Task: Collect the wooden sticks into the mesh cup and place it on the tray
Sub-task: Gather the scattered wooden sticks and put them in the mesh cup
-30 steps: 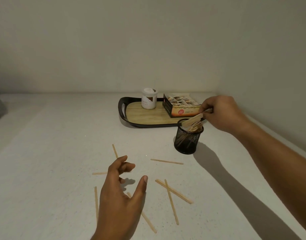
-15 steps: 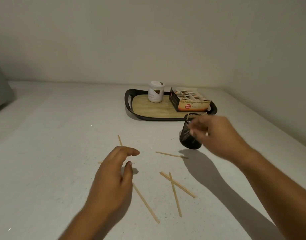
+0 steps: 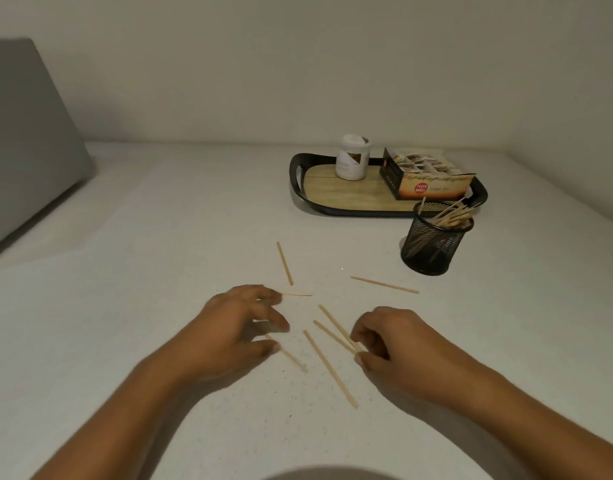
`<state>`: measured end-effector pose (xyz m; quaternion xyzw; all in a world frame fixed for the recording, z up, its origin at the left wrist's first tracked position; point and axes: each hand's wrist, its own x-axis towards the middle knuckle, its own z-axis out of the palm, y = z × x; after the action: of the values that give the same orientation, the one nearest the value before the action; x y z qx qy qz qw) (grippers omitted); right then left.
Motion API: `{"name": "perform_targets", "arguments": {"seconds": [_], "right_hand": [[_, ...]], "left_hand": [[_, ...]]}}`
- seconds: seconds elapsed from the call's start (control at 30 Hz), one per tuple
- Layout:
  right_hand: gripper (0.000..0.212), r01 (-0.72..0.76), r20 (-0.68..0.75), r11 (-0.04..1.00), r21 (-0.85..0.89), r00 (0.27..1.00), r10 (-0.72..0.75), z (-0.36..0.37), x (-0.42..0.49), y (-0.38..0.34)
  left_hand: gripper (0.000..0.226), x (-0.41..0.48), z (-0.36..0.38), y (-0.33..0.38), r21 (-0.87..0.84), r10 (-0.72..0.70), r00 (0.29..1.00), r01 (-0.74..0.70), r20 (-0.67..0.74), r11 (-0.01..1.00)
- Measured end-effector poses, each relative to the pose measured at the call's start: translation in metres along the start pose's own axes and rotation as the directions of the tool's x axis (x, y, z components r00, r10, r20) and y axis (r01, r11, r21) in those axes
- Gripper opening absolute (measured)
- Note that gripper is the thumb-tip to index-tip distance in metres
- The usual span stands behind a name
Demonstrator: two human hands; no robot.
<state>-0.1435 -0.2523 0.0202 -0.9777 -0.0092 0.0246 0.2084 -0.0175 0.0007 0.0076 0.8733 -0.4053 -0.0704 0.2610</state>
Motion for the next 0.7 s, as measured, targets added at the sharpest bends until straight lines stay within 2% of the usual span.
{"name": "perform_targets", "arguments": {"seconds": [0.1,0.2,0.3,0.4,0.53,0.63,0.7], "right_hand": [[0.017,-0.001,-0.080,0.997,0.072,0.997,0.007,-0.004,0.021,0.004],[0.030,-0.082,-0.208,0.996,0.030,0.974,0.086,-0.016,0.041,0.021],[0.051,-0.197,-0.152,0.973,-0.122,0.972,0.178,-0.019,0.047,0.032],[0.063,-0.149,-0.118,0.975,-0.165,0.984,0.130,-0.009,0.036,0.019],[0.050,0.000,-0.157,0.990,-0.140,0.987,-0.023,0.012,0.021,-0.010],[0.035,0.088,-0.146,0.989,-0.119,0.984,-0.105,0.023,0.016,-0.022],[0.031,0.118,-0.165,0.989,-0.093,0.977,-0.133,0.025,0.016,-0.023]], "left_hand": [[0.016,0.006,0.017,0.014,0.070,0.011,0.992,-0.002,-0.123,0.998],[0.029,0.013,0.021,0.018,0.154,-0.001,0.982,0.030,-0.190,0.988],[0.032,0.024,0.011,0.013,0.147,-0.023,0.977,0.055,-0.212,0.988],[0.036,0.042,-0.006,0.002,0.189,-0.043,0.983,0.077,-0.176,0.979],[0.054,0.067,-0.024,-0.018,0.390,-0.121,0.992,0.121,-0.023,0.913],[0.050,0.075,-0.023,-0.028,0.418,-0.152,0.985,0.107,0.077,0.902],[0.046,0.076,-0.021,-0.030,0.415,-0.141,0.987,0.095,0.080,0.905]]}}
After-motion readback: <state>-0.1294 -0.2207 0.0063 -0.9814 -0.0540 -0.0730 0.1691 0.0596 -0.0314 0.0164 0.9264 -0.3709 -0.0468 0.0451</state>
